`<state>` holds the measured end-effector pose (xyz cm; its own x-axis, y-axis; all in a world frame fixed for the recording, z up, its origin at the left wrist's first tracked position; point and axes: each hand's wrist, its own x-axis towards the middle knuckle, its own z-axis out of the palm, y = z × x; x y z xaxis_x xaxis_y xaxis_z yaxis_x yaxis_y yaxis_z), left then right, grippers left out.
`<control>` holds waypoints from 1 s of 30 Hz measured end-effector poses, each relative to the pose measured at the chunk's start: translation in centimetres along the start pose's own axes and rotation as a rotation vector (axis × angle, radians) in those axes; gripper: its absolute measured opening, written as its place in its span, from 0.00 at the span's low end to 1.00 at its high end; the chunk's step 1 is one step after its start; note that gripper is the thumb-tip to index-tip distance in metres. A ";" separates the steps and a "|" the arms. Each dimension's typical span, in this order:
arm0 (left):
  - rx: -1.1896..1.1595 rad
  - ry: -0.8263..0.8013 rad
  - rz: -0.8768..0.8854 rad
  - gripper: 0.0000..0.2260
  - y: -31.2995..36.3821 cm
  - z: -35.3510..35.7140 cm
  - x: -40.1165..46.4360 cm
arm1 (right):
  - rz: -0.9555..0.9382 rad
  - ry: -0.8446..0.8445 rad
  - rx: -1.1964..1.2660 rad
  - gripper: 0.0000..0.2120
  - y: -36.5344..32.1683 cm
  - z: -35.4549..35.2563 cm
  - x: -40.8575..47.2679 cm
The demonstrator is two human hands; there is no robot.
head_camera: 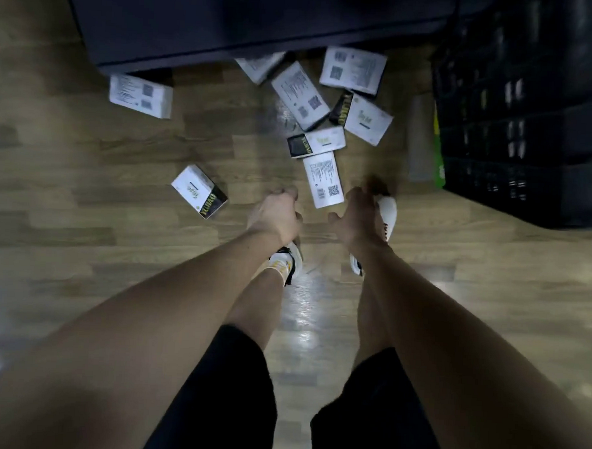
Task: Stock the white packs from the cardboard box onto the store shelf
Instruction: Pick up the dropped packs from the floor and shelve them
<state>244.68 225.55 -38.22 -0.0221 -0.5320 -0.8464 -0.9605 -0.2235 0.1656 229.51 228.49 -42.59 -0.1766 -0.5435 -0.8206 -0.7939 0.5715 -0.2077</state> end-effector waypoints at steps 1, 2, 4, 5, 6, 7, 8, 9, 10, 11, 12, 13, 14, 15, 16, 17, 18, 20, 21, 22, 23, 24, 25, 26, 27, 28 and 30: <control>0.004 -0.003 0.003 0.17 -0.5 0.9 1.6 | 0.005 0.005 0.000 0.25 0.3 1.2 1.4; 0.003 -0.005 0.010 0.17 -1.0 1.8 3.1 | 0.003 0.011 -0.002 0.25 0.8 2.5 2.7; -0.015 -0.011 0.032 0.16 -2.0 3.7 6.5 | 0.010 0.020 0.006 0.25 1.4 4.8 5.5; -0.025 -0.014 0.036 0.16 -2.4 4.6 8.2 | 0.016 0.026 0.015 0.24 1.7 5.8 7.0; -0.029 -0.017 0.034 0.15 -2.7 5.5 9.9 | 0.020 0.034 0.026 0.24 2.0 6.9 8.4; -0.030 -0.015 0.032 0.14 -2.9 6.4 11.6 | 0.028 0.039 0.044 0.24 2.3 8.0 9.8; -0.029 -0.017 0.035 0.14 -3.2 7.2 13.1 | 0.038 0.044 0.068 0.23 2.6 9.0 11.2; -0.030 -0.014 0.042 0.14 -3.4 8.0 14.6 | 0.049 0.049 0.091 0.23 3.0 10.0 12.6; -0.029 -0.011 0.047 0.14 -3.7 8.8 16.1 | 0.060 0.051 0.110 0.24 3.3 10.9 13.9; -0.025 -0.007 0.049 0.14 -3.9 9.6 17.5 | 0.073 0.050 0.124 0.24 3.7 11.9 15.1; -0.020 -0.004 0.048 0.15 -4.1 10.3 18.8 | 0.084 0.048 0.135 0.25 4.1 12.8 16.3; -0.015 0.000 0.046 0.14 -4.3 11.1 20.1 | 0.094 0.048 0.139 0.27 4.4 13.7 17.4; -0.013 0.003 0.040 0.14 -4.5 11.8 21.3 | 0.103 0.050 0.132 0.29 4.8 14.5 18.4; -0.015 0.005 0.032 0.14 -4.7 12.6 22.4 | 0.115 0.052 0.119 0.33 5.2 15.3 19.3; -0.018 0.004 0.023 0.13 -4.8 13.2 23.3 | 0.131 0.052 0.105 0.37 5.5 15.9 20.2; -0.024 0.005 0.016 0.13 -4.9 13.8 24.2 | 0.145 0.048 0.094 0.41 5.8 16.5 20.9; -0.036 0.002 0.009 0.13 -5.1 14.4 24.8 | 0.152 0.037 0.083 0.44 6.0 17.1 21.5; -0.075 -0.011 0.004 0.14 -5.3 15.3 25.7 | 0.158 0.019 0.063 0.49 6.1 17.9 22.4; -0.092 -0.014 0.005 0.15 -5.5 15.6 26.0 | 0.163 0.026 0.058 0.50 6.1 18.3 22.7; -0.102 -0.016 0.008 0.17 -5.5 15.8 26.2 | 0.172 0.044 0.059 0.50 5.9 18.6 22.9; -0.110 -0.018 0.011 0.18 -5.6 15.9 26.3 | 0.181 0.066 0.065 0.51 5.8 18.9 23.0; -0.116 -0.019 0.012 0.18 -5.8 16.0 26.4 | 0.185 0.087 0.078 0.50 5.5 19.3 23.1; -0.116 -0.017 0.014 0.18 -5.9 16.0 26.3 | 0.181 0.108 0.097 0.50 5.1 19.6 23.0; -0.107 -0.013 0.018 0.17 -6.0 16.0 26.3 | 0.173 0.125 0.122 0.49 4.8 19.8 22.9; -0.095 -0.011 0.017 0.16 -6.1 16.0 26.2 | 0.172 0.127 0.151 0.49 4.4 19.9 22.6; -0.085 -0.007 0.012 0.15 -6.2 16.0 25.9 | 0.175 0.107 0.173 0.51 4.1 20.0 22.3; -0.079 0.002 -0.013 0.15 -6.4 15.8 25.1 | 0.179 0.047 0.178 0.55 3.6 20.0 21.6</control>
<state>245.88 226.50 -68.52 -0.0094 -0.5301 -0.8479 -0.9357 -0.2944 0.1944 234.49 231.08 -71.71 -0.3351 -0.4493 -0.8281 -0.6334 0.7582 -0.1551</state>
